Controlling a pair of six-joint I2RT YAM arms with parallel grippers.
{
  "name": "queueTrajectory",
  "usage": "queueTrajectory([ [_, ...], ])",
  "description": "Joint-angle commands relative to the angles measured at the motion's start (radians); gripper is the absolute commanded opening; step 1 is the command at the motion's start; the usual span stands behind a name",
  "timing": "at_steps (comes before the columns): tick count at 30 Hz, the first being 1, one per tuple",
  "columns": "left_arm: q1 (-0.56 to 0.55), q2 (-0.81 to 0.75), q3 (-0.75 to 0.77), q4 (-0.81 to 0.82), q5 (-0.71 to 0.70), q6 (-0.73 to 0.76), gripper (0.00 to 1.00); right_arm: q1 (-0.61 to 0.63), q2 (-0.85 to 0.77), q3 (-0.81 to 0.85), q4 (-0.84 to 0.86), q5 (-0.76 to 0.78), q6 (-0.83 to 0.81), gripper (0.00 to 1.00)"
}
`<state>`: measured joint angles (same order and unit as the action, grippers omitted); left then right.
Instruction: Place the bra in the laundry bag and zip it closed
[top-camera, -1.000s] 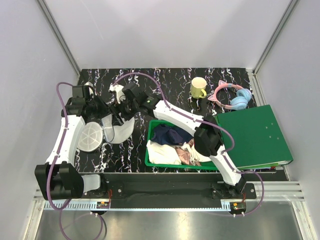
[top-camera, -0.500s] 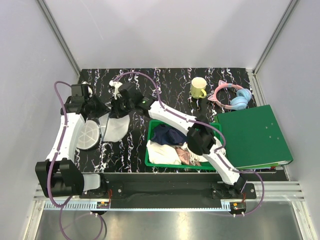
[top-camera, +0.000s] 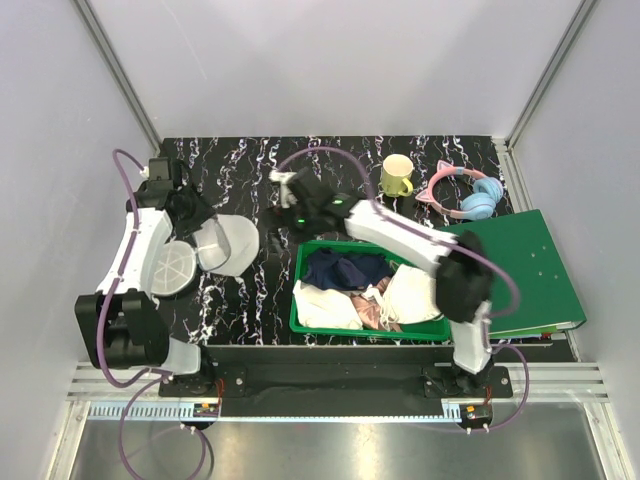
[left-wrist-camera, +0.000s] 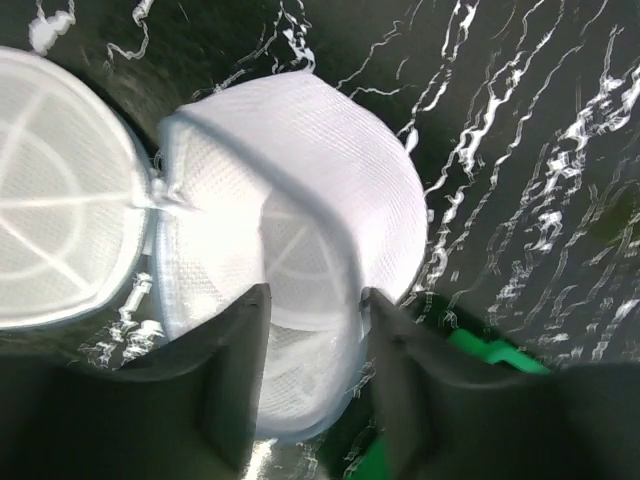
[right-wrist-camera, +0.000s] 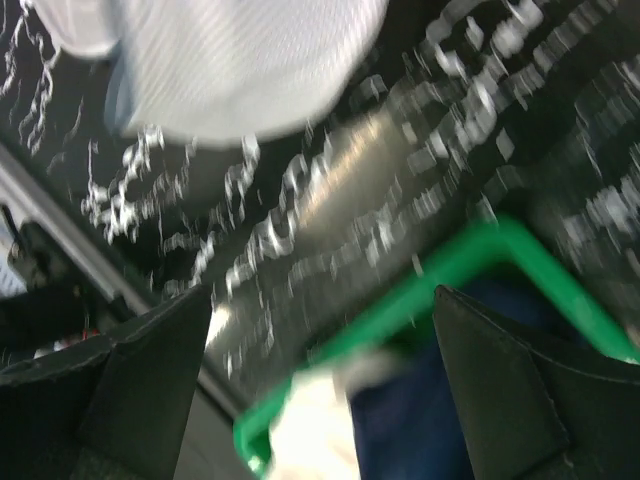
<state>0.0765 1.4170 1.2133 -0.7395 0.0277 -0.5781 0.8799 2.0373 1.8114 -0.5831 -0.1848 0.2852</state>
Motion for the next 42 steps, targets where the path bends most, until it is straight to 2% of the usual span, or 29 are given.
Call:
queueTrajectory([
  [1, -0.047, -0.049, 0.009, 0.011, -0.077, 0.06, 0.67, -0.099, -0.38, -0.255, -0.034, 0.045, 0.029, 1.0],
  [3, -0.072, -0.121, -0.006, 0.005, -0.144, 0.079, 0.81, -0.128, -0.499, -0.384, -0.06, 0.067, 0.067, 1.0],
  [4, -0.143, -0.15, -0.014, -0.001, -0.181, 0.087, 0.94, -0.133, -0.535, -0.45, -0.079, 0.077, 0.081, 1.0],
  [8, -0.34, -0.294, -0.052, -0.012, -0.19, 0.069, 0.93, -0.168, -0.652, -0.575, -0.124, 0.137, 0.173, 1.0],
  [10, -0.463, -0.328, -0.099, -0.008, -0.134, 0.035, 0.9, -0.183, -0.696, -0.633, -0.159, 0.166, 0.245, 1.0],
  [11, -0.506, -0.342, -0.116, 0.002, -0.112, 0.024, 0.86, -0.186, -0.713, -0.659, -0.165, 0.217, 0.271, 1.0],
  [12, -0.599, -0.354, -0.136, 0.011, -0.095, 0.009, 0.84, -0.191, -0.747, -0.687, -0.167, 0.237, 0.326, 1.0],
  [13, -0.644, -0.352, -0.17, 0.037, -0.063, 0.003, 0.83, -0.214, -0.761, -0.739, -0.17, 0.249, 0.353, 1.0],
  [18, -0.915, -0.288, -0.201, 0.109, -0.078, -0.069, 0.83, -0.323, -0.853, -0.846, -0.211, 0.349, 0.453, 1.0],
  [21, -1.0, -0.213, -0.163, 0.121, -0.104, -0.054, 0.83, -0.424, -0.873, -0.891, -0.198, 0.406, 0.428, 1.0],
  [24, -1.044, -0.185, -0.129, 0.14, -0.107, -0.025, 0.82, -0.452, -0.807, -0.862, -0.169, 0.403, 0.284, 1.0],
  [30, -1.047, -0.228, -0.165, 0.161, -0.097, 0.018, 0.82, -0.455, -0.654, -0.785, -0.152, 0.338, 0.053, 1.0],
  [39, -1.047, -0.286, -0.232, 0.161, -0.092, 0.024, 0.82, -0.455, -0.64, -0.821, -0.095, 0.223, 0.028, 0.98],
  [42, -1.044, -0.286, -0.228, 0.164, -0.075, 0.027, 0.82, -0.456, -0.595, -0.81, -0.106, 0.243, 0.045, 0.99],
])
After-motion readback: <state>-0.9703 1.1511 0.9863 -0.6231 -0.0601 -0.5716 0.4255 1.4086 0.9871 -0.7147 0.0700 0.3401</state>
